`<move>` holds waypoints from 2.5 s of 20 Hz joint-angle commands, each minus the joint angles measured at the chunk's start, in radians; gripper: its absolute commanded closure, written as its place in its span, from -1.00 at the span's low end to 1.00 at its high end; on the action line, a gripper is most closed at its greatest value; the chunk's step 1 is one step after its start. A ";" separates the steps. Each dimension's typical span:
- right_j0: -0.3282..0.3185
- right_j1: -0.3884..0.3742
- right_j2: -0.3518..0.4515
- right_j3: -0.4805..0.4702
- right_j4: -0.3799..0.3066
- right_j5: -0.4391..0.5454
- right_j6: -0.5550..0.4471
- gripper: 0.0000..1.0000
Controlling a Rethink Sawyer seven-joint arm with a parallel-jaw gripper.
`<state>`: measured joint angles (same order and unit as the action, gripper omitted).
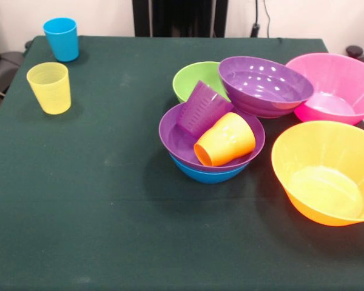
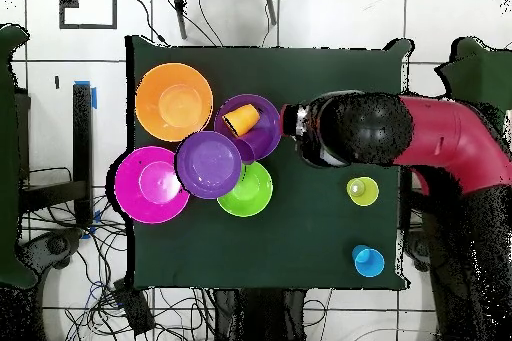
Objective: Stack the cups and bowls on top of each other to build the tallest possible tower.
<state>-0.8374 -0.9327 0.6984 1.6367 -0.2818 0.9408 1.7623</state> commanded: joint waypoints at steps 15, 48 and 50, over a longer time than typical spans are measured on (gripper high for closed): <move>0.025 0.077 -0.239 0.034 -0.024 -0.170 0.159 -1.00; -0.082 0.256 -0.235 -0.182 -0.195 -0.164 -0.018 -1.00; -0.071 0.259 -0.244 -0.187 -0.210 -0.176 -0.008 -1.00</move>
<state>-0.9863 -0.7017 0.4998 1.4976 -0.3889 0.7282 1.8281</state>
